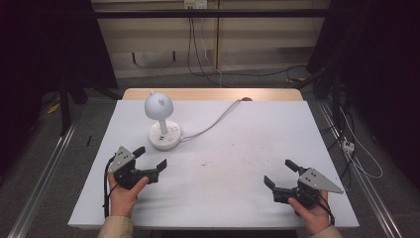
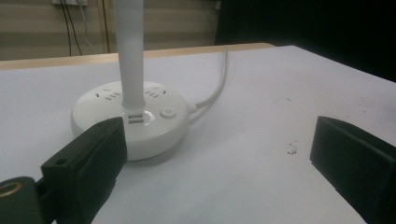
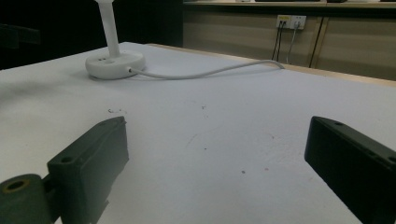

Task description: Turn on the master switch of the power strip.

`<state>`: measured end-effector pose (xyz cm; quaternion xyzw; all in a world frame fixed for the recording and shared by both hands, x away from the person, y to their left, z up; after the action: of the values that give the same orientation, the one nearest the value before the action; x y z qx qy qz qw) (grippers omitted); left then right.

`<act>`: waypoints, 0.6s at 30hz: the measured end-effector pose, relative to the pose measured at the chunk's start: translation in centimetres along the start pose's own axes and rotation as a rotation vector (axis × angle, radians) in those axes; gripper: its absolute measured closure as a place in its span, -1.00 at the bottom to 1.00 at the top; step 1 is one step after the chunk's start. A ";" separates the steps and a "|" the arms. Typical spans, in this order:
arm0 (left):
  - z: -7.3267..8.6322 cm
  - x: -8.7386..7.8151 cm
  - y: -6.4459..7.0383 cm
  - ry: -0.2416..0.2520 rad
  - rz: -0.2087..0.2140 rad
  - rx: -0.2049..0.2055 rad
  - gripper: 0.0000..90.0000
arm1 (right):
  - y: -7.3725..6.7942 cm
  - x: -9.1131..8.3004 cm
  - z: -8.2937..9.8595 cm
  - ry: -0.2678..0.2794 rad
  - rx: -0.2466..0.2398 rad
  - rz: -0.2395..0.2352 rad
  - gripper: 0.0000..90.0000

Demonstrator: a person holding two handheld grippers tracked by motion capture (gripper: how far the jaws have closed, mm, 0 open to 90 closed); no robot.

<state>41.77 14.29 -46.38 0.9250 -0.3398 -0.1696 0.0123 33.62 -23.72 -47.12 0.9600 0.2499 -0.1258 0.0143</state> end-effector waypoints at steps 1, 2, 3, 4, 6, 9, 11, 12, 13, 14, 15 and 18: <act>0.0 0.1 0.0 -0.001 0.003 0.001 -0.92 | 0.0 0.0 0.0 0.000 -0.001 -0.001 -0.87; 0.0 0.2 0.1 -0.003 0.006 -0.002 -0.92 | 0.0 0.0 0.0 0.000 -0.001 -0.001 -0.87; 0.0 0.3 0.0 -0.005 0.004 0.004 -0.92 | 0.0 0.0 0.0 0.000 -0.001 -0.001 -0.87; -0.1 0.4 0.1 -0.003 0.004 -0.003 -0.92 | 0.0 0.0 0.0 0.000 -0.001 -0.002 -0.87; 0.0 0.6 0.1 -0.007 0.002 0.000 -0.92 | 0.0 0.0 0.0 0.000 0.000 -0.002 -0.87; 0.0 0.9 0.2 -0.013 0.011 0.001 -0.92 | 0.0 0.0 0.0 0.001 0.000 -0.001 -0.87; 0.0 1.1 0.3 -0.016 0.013 0.004 -0.92 | 0.0 0.0 0.0 0.000 0.001 -0.001 -0.87; 0.0 1.2 0.3 -0.020 0.014 0.007 -0.92 | 0.0 0.0 0.0 0.000 0.001 -0.001 -0.87; 0.0 1.3 0.4 -0.020 0.010 0.005 -0.92 | 0.0 0.0 0.0 0.000 0.001 -0.002 -0.87; -0.1 1.4 0.3 -0.020 0.011 0.008 -0.91 | 0.0 0.0 -0.1 0.001 0.000 -0.001 -0.87; -0.1 1.5 0.4 -0.017 0.015 0.002 -0.91 | 0.0 0.0 -0.1 0.001 0.000 -0.001 -0.87; -0.3 1.8 0.4 -0.014 0.015 0.002 -0.91 | 0.0 0.0 -0.1 0.002 0.001 -0.001 -0.87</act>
<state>42.86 12.79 -46.60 0.9212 -0.3471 -0.1755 0.0103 33.66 -23.75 -47.07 0.9600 0.2501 -0.1251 0.0136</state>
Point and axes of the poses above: each handheld gripper's, and its own axes: x roughly forward along the jaws, z roughly out of its underside, y roughly to its right, the point moved 9 cm from there along x, roughly forward along the jaws, and after that the axes turned 1 degree about -y, right-handed, at the moved point
